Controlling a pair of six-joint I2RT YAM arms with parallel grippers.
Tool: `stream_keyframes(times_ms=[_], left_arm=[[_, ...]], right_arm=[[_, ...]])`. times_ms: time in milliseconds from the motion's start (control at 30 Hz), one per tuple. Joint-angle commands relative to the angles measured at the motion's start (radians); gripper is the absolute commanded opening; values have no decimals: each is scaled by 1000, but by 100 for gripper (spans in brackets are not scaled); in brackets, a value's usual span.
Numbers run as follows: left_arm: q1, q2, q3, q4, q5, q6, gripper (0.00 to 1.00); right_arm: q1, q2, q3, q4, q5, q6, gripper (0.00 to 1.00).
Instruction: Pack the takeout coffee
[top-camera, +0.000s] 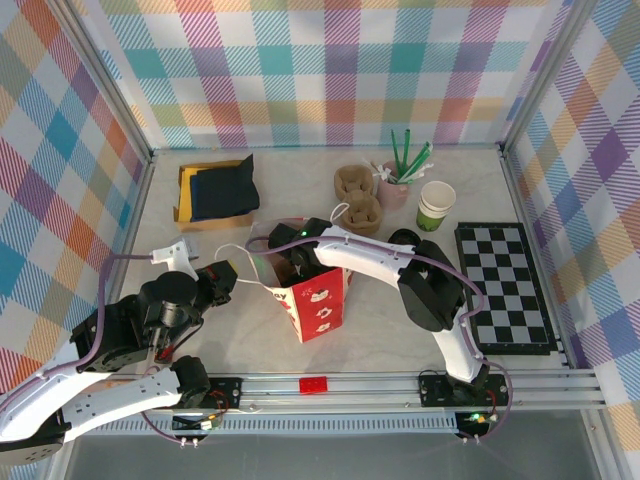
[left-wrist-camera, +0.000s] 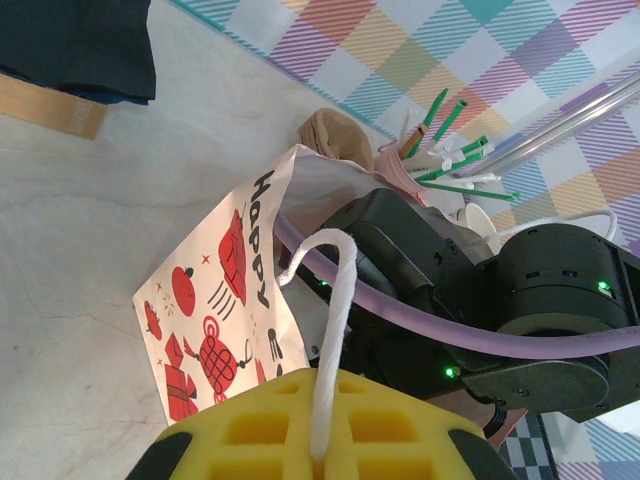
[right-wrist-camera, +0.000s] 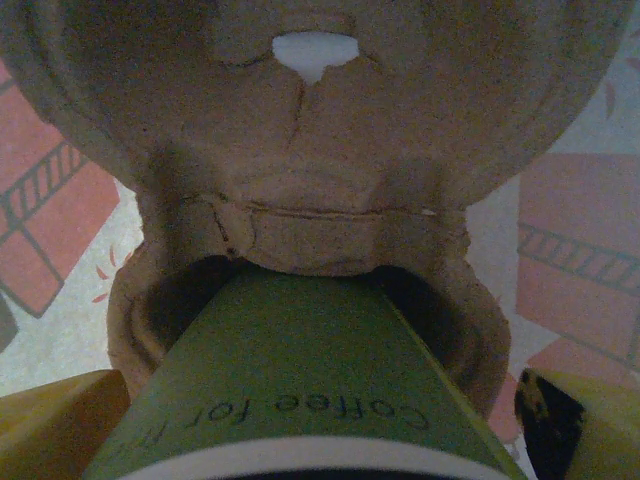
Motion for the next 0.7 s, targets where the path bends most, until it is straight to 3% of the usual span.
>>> stream_keyframes(times_ms=[0,667], left_arm=[[-5,-8,6,27,-43,11,8],[-5,-2,1,30,-43,8,8]], right_arm=[[-6,30,-9,-17,39,17,99],[-5,-12,32,-63,59,24,99]])
